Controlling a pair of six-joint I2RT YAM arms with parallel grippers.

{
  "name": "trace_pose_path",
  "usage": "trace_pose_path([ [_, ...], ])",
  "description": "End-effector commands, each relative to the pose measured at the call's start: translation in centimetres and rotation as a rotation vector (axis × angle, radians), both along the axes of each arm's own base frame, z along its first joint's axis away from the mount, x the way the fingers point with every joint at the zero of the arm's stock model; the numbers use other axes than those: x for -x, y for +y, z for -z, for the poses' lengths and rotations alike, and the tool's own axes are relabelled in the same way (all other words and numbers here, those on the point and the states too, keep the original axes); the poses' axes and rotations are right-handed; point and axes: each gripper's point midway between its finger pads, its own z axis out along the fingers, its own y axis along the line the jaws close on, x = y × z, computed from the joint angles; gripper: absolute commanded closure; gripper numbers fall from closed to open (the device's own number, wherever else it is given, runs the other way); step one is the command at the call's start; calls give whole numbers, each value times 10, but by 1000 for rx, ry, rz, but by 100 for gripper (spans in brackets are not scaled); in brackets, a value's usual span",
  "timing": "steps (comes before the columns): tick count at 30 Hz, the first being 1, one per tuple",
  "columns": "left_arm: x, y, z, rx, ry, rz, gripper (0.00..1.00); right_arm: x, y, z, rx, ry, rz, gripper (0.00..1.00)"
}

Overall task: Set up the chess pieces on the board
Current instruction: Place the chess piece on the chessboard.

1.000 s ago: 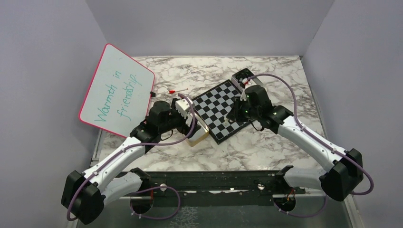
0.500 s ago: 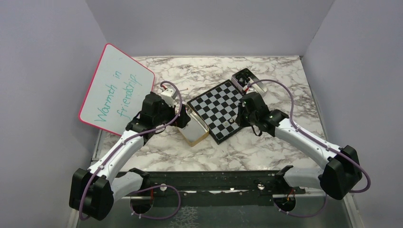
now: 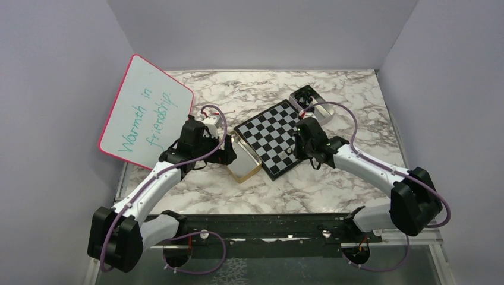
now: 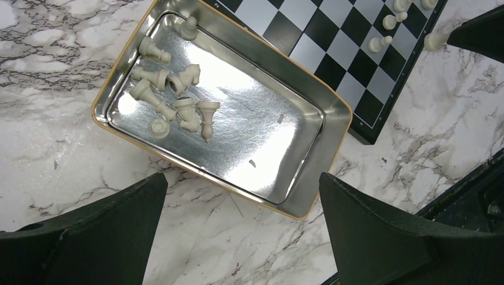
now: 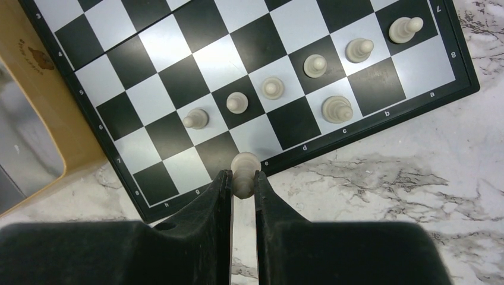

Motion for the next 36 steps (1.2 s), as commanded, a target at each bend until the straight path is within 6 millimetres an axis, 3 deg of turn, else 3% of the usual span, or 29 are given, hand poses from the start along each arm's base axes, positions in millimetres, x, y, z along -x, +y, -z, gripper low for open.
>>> trace_pose_path([
  [1,-2,2,-9,0,-27,0,1,-11,-1,6,28,-22,34,82],
  [36,-9,23,-22,-36,-129,-117,1,-31,-17,32,153,-21,149,80],
])
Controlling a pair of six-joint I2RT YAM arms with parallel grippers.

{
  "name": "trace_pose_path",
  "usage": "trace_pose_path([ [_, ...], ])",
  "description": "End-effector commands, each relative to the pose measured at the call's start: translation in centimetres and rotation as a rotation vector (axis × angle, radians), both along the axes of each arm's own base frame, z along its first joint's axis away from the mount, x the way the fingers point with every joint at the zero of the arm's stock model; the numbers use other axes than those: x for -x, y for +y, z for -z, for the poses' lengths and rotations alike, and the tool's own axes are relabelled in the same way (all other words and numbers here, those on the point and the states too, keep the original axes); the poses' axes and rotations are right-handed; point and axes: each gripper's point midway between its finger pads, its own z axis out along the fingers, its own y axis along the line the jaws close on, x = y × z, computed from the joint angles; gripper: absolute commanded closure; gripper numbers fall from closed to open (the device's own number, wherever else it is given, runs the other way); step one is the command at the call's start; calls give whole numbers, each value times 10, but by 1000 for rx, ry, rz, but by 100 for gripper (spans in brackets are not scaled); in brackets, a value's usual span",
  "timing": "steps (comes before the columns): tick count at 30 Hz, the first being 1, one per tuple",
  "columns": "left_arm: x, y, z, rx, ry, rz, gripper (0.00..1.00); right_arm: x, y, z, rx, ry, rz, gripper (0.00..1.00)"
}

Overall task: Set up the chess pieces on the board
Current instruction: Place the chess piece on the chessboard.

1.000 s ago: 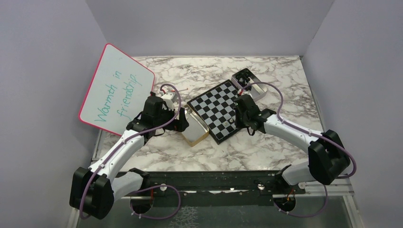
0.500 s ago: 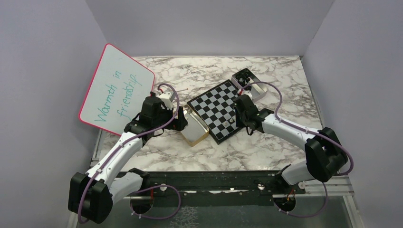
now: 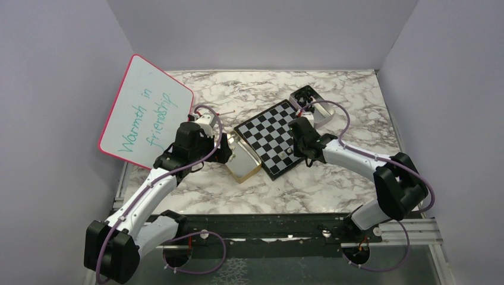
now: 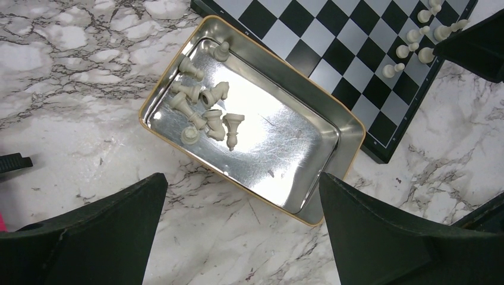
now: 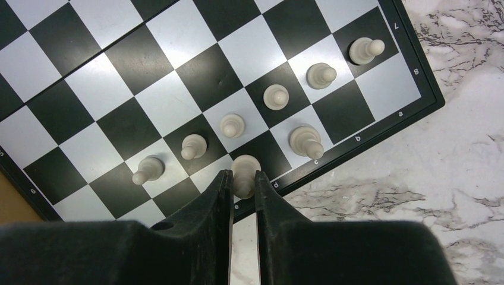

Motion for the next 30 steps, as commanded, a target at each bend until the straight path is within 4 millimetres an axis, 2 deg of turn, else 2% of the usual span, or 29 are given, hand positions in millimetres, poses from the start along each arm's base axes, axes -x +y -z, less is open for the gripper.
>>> trace_pose_path([
  [1,-4,7,-6,-4,-38,-40,1,-4,-4,1,21,-9,36,79],
  [18,-4,7,-4,-7,-30,-42,1,-3,-17,0,67,-26,70,79],
  [30,-5,8,-4,-9,-31,-45,1,-3,-15,1,55,-22,72,79],
])
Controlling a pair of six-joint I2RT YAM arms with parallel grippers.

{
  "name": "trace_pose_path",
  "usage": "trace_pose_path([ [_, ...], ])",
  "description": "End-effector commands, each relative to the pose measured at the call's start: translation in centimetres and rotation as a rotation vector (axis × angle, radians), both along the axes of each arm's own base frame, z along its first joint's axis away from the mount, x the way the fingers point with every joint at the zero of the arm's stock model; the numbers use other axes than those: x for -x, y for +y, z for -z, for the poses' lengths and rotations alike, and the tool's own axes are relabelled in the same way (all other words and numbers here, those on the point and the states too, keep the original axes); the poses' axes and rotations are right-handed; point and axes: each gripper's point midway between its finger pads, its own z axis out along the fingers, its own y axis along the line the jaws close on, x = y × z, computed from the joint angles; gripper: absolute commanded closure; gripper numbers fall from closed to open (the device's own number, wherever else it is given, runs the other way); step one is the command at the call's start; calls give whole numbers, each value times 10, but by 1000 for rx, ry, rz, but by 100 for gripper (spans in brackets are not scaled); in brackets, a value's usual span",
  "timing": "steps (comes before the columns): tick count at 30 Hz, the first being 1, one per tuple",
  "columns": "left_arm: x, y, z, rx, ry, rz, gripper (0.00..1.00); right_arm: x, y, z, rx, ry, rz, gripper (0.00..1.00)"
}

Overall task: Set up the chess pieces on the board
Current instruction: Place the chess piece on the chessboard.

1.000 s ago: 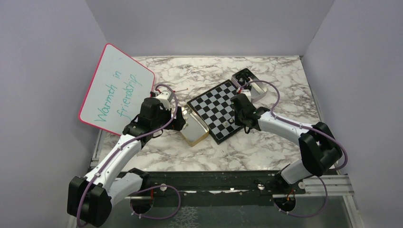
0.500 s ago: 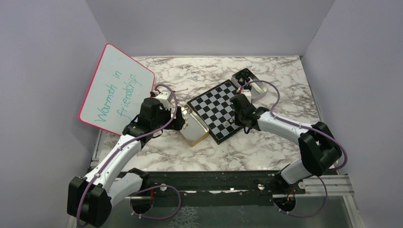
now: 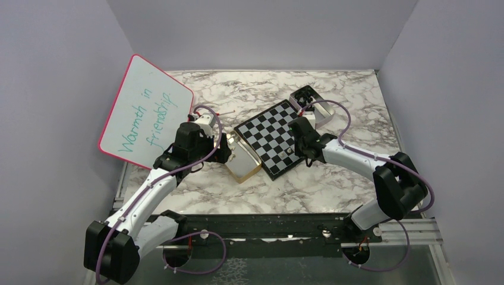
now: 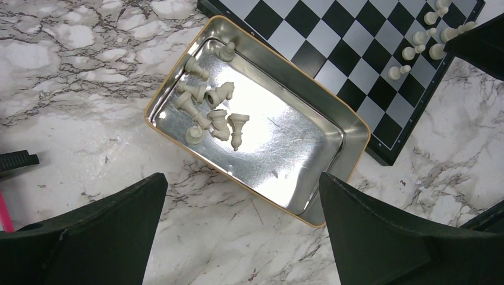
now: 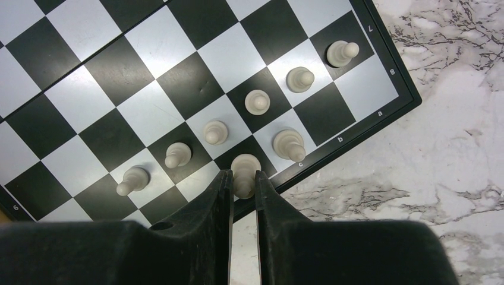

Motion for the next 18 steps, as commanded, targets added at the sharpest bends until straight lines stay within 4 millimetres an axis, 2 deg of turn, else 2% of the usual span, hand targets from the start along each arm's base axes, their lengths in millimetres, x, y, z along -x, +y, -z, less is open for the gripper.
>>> trace_pose_path([
  [1,-3,4,-3,0,-21,-28,1,2,-7,2,20,1,31,79],
  [10,-4,4,-3,-2,-23,-29,1,3,-4,2,7,12,32,73],
  [18,-4,4,-1,-1,-16,-26,1,5,-3,-7,-11,10,35,68],
])
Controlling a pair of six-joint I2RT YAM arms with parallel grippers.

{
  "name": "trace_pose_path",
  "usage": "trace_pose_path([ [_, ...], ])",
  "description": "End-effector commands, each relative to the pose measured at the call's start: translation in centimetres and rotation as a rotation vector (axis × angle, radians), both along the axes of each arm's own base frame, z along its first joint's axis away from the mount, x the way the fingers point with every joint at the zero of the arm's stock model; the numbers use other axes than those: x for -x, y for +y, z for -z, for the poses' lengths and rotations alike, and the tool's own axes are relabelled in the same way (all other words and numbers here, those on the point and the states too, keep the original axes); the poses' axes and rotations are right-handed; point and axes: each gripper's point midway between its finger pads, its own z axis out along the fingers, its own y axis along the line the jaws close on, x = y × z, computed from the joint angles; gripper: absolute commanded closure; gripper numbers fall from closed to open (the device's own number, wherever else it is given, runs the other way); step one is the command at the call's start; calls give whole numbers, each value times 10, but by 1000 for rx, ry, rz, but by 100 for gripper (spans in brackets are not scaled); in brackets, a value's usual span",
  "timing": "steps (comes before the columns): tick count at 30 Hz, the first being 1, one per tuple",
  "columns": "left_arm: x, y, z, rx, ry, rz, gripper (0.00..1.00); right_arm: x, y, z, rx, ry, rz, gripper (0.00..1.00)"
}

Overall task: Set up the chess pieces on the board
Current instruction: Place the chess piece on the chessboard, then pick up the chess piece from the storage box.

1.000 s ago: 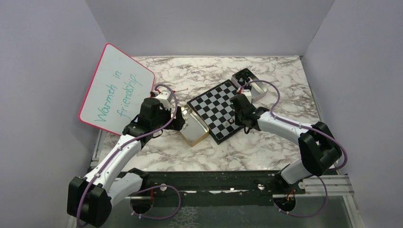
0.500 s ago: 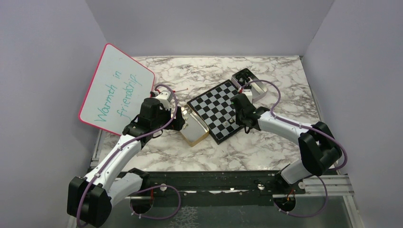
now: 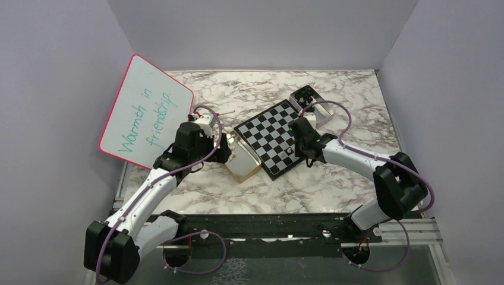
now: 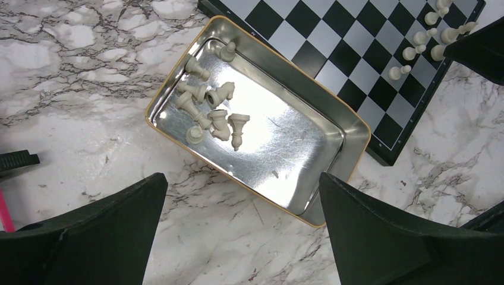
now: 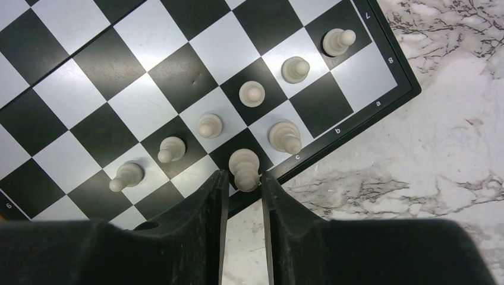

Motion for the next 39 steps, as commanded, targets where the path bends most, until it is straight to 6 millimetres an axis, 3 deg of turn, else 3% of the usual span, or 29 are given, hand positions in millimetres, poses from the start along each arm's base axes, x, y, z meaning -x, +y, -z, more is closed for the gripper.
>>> trace_pose_path([
  [1,-3,3,-1,1,-15,-23,1,1,-1,-11,-15,-7,17,68],
  [9,-5,4,1,-4,-9,-30,1,5,1,-33,-38,-13,2,60],
  [17,-16,-1,-8,19,-2,-51,9,18,5,-78,-148,-84,-36,47],
  [23,-47,-8,-9,-27,20,-51,21,31,9,-112,-266,-166,-81,27],
  [27,-70,-13,1,-59,64,-78,33,39,8,-128,-311,-203,-99,19],
  [32,-94,-26,12,-65,92,-103,60,49,4,-137,-344,-230,-111,17],
  [39,-105,-52,31,-96,-4,15,66,55,-2,-137,-344,-245,-111,17],
])
